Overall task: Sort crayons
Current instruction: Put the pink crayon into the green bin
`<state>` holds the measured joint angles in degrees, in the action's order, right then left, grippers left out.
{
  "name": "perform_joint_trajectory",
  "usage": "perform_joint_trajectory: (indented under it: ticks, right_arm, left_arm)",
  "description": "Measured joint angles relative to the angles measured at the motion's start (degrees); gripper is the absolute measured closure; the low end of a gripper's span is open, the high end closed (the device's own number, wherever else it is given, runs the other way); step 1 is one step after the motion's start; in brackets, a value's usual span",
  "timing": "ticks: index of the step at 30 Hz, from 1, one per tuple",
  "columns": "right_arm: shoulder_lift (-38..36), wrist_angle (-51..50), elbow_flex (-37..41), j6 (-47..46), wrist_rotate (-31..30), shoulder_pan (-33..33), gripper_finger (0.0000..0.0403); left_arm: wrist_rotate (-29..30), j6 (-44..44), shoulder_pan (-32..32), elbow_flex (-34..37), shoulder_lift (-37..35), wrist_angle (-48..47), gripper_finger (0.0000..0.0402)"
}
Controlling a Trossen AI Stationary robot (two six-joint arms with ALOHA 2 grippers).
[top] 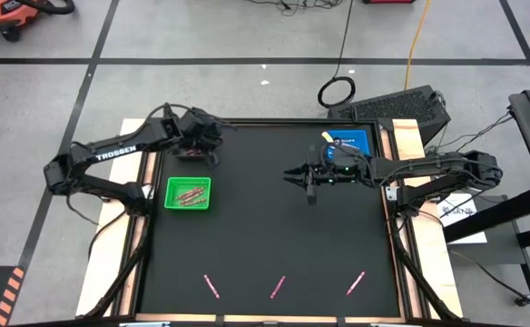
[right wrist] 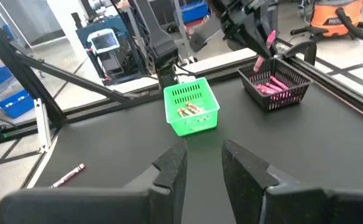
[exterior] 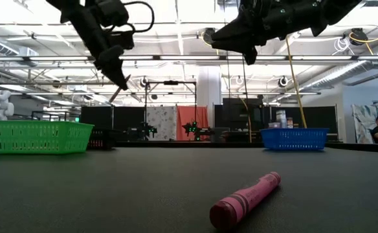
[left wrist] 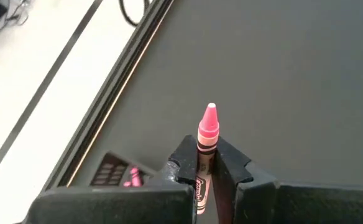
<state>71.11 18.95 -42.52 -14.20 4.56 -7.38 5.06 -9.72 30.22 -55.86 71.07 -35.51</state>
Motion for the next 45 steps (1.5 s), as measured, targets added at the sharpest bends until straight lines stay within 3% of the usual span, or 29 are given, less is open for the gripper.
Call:
perform_joint_trajectory:
  ticks: [17,22,27,32,35,45]
  right_arm:
    - [0.0,-3.71,0.0,0.07,-0.02,0.0,0.0314]
    - [0.0,-3.89,0.0,-0.07,-0.02,0.0,0.0314]
    - [0.0,-4.71,0.0,-0.08,-0.02,0.0,0.0314]
    - [0.02,-5.31,0.0,0.05,-0.04,0.0,0.0314]
    - [0.02,-5.62,0.0,0.09,-0.04,0.0,0.0314]
    - [0.02,-5.98,0.0,0.35,-0.04,0.0,0.0314]
  left_arm:
    - [3.21,-6.22,14.69,0.0,0.02,-4.67,0.0386]
    - [3.46,-6.23,16.94,0.0,0.03,-5.34,0.0386]
    - [2.53,-8.1,17.07,0.0,0.04,-12.36,0.0386]
    - [-5.64,-4.6,14.64,0.0,0.04,-26.54,0.0386]
    - [-6.75,-0.7,11.4,0.06,0.04,-31.24,0.0385]
    - [-6.91,7.61,-2.04,6.87,0.04,-31.91,0.0385]
